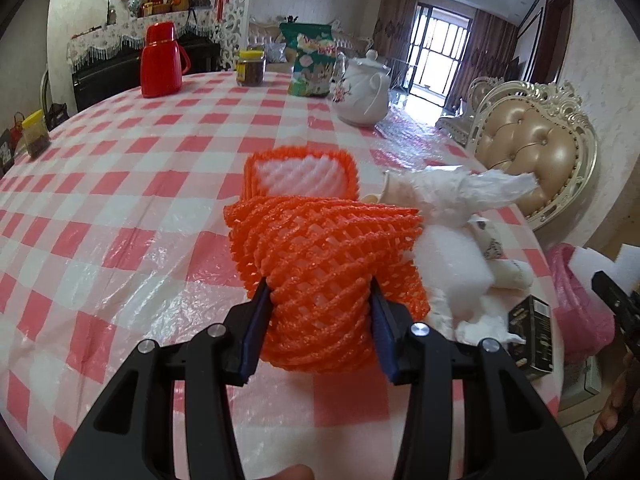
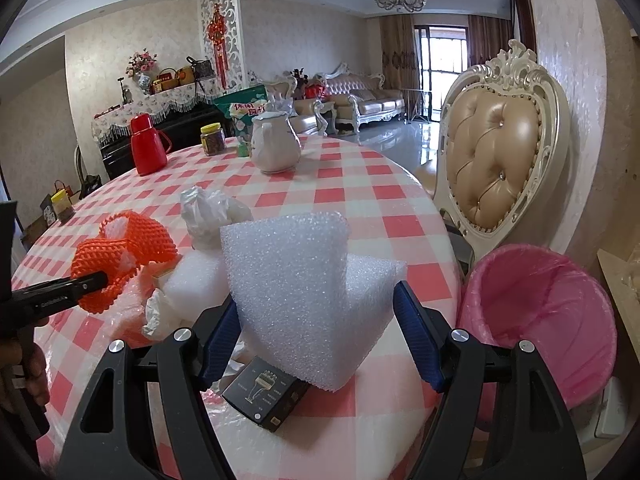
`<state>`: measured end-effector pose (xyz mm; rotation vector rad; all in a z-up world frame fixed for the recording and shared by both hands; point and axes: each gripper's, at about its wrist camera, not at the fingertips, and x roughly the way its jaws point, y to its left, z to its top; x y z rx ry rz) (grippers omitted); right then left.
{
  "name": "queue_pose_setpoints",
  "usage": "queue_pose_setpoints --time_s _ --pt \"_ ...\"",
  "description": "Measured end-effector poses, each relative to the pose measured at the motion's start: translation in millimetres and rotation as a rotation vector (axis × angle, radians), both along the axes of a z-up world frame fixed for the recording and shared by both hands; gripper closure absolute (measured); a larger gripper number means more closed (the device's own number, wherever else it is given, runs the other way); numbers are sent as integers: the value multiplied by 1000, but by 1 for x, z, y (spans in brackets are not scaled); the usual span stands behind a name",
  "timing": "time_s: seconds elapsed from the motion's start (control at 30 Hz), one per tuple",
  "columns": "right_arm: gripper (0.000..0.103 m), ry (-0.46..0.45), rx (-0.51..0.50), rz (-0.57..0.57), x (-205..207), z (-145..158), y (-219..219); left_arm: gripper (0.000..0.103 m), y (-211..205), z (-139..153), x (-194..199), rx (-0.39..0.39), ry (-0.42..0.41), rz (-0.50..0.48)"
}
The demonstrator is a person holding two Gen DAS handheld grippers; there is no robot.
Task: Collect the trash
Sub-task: 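Carry the orange net and foam block over the pink bin with both tools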
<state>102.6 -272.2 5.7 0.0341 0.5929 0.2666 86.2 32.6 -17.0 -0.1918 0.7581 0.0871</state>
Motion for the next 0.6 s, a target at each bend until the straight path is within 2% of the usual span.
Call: queue_pose_setpoints --time_s 0.3,0.6 --pt "33 -11 -1 -30 -8 4 -17 58 -12 17 -19 -6 -41 -7" --pt "33 -25 -7 -111 -11 8 -55 57 -34 38 -23 -8 -94 -46"
